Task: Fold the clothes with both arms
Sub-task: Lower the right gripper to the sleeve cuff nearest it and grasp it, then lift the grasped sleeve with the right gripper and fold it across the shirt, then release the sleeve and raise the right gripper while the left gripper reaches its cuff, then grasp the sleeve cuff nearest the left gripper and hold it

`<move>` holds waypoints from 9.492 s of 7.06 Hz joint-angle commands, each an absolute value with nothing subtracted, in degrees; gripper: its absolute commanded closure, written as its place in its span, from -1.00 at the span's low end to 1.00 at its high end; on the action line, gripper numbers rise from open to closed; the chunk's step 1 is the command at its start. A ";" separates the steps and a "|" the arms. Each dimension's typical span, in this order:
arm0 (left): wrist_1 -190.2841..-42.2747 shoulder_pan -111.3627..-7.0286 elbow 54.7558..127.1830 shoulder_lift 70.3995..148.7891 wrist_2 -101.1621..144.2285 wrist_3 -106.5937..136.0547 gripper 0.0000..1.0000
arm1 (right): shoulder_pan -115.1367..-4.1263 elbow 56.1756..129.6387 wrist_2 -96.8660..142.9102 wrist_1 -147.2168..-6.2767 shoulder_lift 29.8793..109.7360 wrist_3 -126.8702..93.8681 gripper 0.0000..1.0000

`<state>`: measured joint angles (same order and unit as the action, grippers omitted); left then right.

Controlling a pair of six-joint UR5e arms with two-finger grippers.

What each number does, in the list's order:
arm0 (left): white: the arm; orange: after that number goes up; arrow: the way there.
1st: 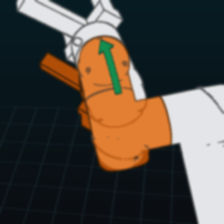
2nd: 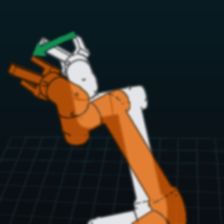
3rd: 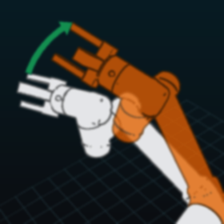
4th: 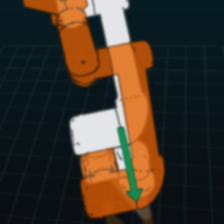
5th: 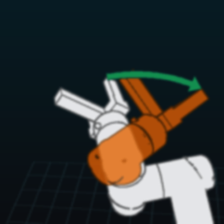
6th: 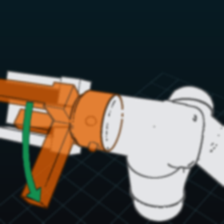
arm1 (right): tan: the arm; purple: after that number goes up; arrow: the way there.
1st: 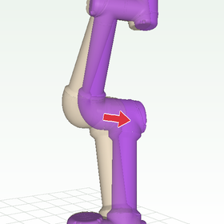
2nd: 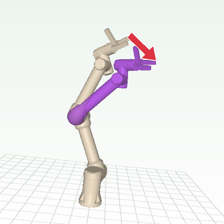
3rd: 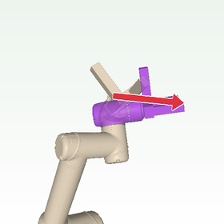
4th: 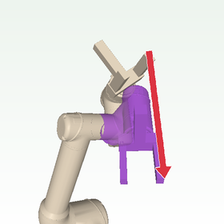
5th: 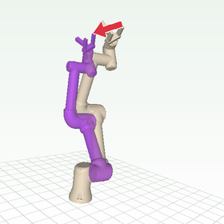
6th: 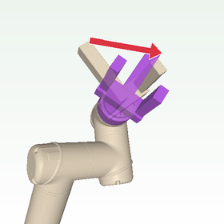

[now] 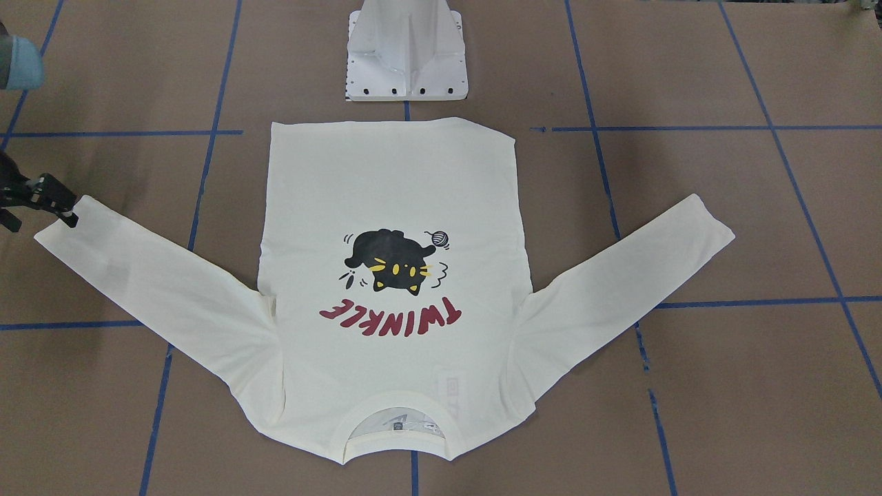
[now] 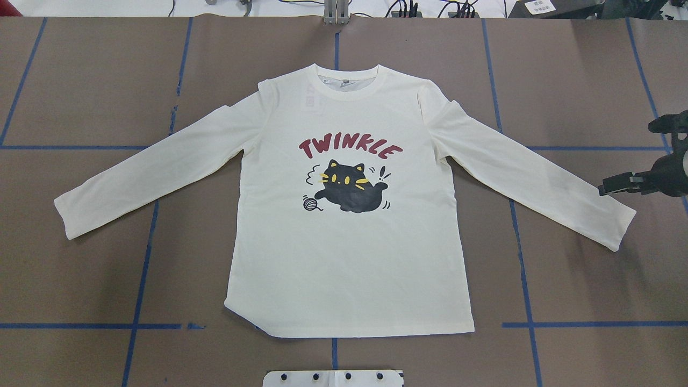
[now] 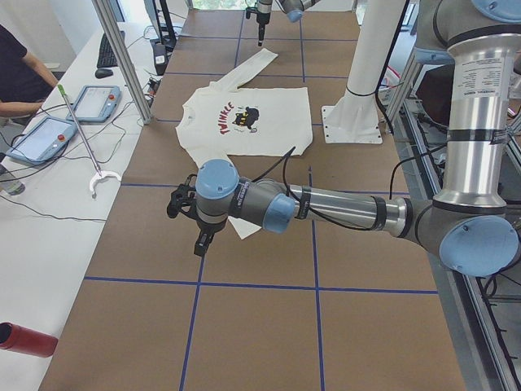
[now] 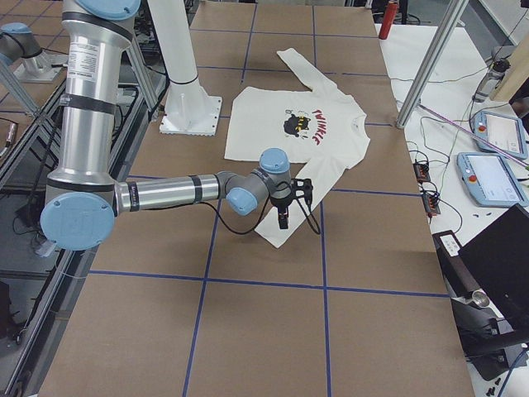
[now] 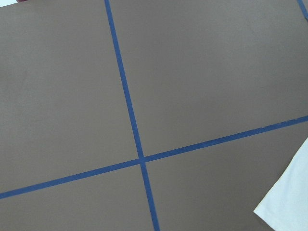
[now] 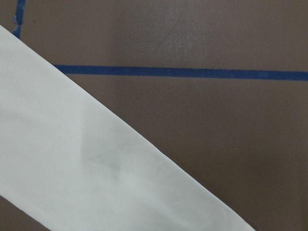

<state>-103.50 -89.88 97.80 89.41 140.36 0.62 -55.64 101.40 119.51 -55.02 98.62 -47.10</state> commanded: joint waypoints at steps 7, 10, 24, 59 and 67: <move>-104.84 -89.91 98.61 89.12 141.24 0.53 -1.00 | -53.26 93.61 120.41 -54.40 99.41 -48.87 -1.00; -104.94 -89.91 98.61 89.21 141.15 0.53 -1.00 | -53.35 93.43 122.95 -54.32 99.32 -48.95 -0.99; -104.85 -89.91 98.44 89.65 141.24 0.62 -1.00 | -53.17 101.57 125.86 -54.40 97.31 -52.01 1.00; -132.63 -41.31 99.52 80.66 96.86 78.49 -0.98 | -60.56 105.56 124.19 -101.60 64.86 -33.84 -1.00; -133.68 -41.22 97.38 81.04 96.85 78.13 -0.95 | -60.38 105.56 124.10 -101.60 64.51 -34.37 -1.00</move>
<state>-133.67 -41.25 97.41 81.05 96.79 78.10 -60.40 105.57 124.10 -101.60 64.54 -34.32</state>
